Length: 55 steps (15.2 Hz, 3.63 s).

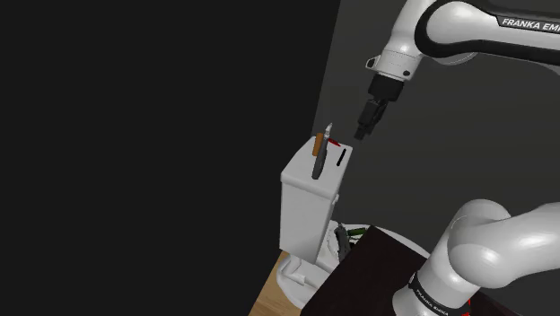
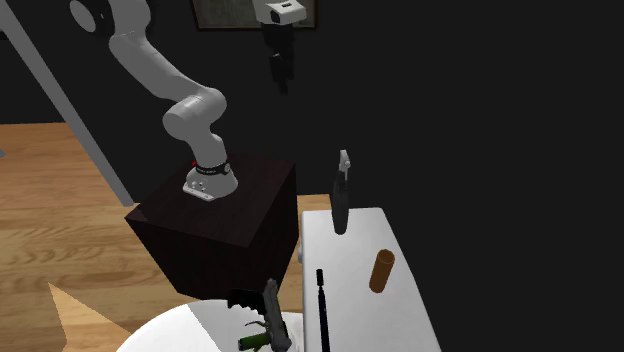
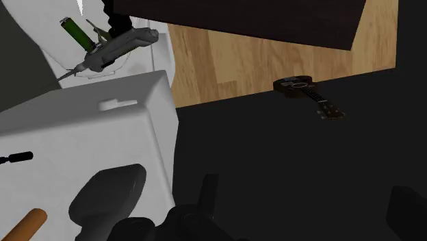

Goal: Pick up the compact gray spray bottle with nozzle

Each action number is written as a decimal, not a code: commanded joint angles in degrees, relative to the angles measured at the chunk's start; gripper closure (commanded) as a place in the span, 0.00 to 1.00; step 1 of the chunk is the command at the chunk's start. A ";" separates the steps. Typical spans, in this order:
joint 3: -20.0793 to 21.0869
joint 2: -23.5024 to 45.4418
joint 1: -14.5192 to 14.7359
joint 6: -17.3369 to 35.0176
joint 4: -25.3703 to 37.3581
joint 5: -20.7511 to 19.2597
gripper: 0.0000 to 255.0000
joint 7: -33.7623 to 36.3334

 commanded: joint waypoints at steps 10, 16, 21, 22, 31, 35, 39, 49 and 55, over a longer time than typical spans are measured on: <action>-1.24 26.15 -5.26 -0.60 16.80 4.70 0.00 17.60; -4.26 41.34 -8.39 -3.13 27.96 8.64 0.00 27.82; -7.25 52.58 -11.48 -5.70 36.22 12.82 0.00 35.61; -7.84 54.66 -12.19 -6.21 37.68 13.72 0.00 37.12; -11.04 65.96 -16.69 -6.74 42.86 19.33 0.00 45.25; -10.79 66.75 -16.71 -4.22 40.97 19.48 0.00 44.38; -10.96 65.26 -16.91 -2.09 37.10 19.11 1.00 43.03; -10.49 66.41 -17.02 -5.06 41.60 19.30 1.00 44.77; -10.43 65.36 -17.37 -8.87 44.65 19.02 1.00 46.18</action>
